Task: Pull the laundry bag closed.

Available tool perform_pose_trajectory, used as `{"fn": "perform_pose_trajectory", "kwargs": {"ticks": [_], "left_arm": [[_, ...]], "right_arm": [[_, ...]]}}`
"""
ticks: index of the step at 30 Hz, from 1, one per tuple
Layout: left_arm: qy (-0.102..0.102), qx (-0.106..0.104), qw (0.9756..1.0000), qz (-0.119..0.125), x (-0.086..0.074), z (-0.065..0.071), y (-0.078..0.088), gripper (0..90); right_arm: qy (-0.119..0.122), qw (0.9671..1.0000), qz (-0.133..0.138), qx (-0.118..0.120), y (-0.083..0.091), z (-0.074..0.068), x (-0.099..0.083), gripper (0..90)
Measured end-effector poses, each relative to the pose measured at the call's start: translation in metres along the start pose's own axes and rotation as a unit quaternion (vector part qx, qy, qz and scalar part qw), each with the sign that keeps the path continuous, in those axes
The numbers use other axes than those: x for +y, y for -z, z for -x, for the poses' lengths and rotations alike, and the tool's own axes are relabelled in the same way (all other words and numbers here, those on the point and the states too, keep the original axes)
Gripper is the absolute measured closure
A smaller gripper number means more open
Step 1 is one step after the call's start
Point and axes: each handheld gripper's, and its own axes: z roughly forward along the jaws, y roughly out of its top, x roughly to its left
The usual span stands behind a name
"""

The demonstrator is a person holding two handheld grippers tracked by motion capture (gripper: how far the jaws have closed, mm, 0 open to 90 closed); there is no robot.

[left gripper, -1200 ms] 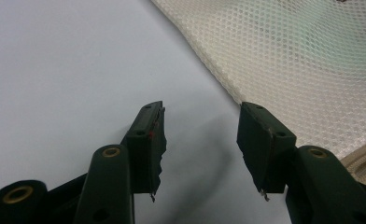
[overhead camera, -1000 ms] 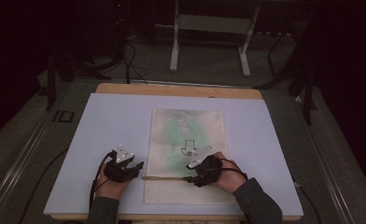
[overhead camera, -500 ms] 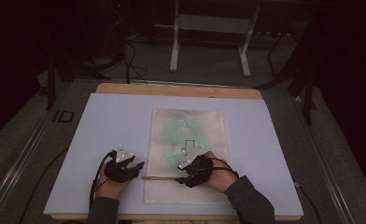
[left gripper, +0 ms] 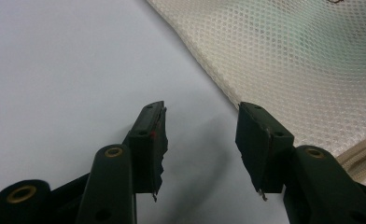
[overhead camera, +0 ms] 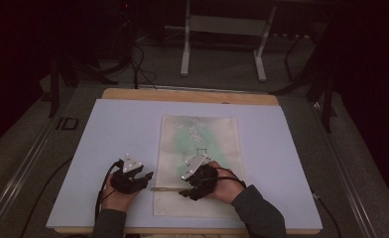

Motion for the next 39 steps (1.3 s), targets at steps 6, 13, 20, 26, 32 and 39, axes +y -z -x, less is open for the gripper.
{"fn": "perform_pose_trajectory", "kwargs": {"ticks": [6,13,20,26,32,39], "left_arm": [[0.0,0.0,1.0,0.0,0.0,0.0,0.0,51.9],[0.001,0.001,1.0,0.001,0.0,-0.001,0.0,51.1],[0.001,0.002,1.0,0.0,0.0,-0.001,0.0,51.3],[0.002,0.003,1.0,0.001,0.0,-0.001,0.001,51.2],[0.001,0.003,1.0,-0.001,0.0,-0.001,0.0,51.1],[-0.001,0.006,1.0,-0.001,0.0,-0.002,0.001,51.1]], "right_arm": [[0.005,1.0,0.0,0.003,-0.003,-0.002,0.005,50.3],[0.01,0.9999,-0.001,0.004,-0.007,-0.002,0.013,50.5],[0.015,0.9999,0.001,0.008,-0.015,-0.005,0.018,52.4],[0.016,0.9996,-0.005,0.023,-0.023,-0.008,0.024,60.2],[0.024,0.9994,-0.007,0.022,-0.027,-0.009,0.031,64.8],[0.026,0.9994,-0.006,0.021,-0.036,-0.009,0.038,65.8]]}}
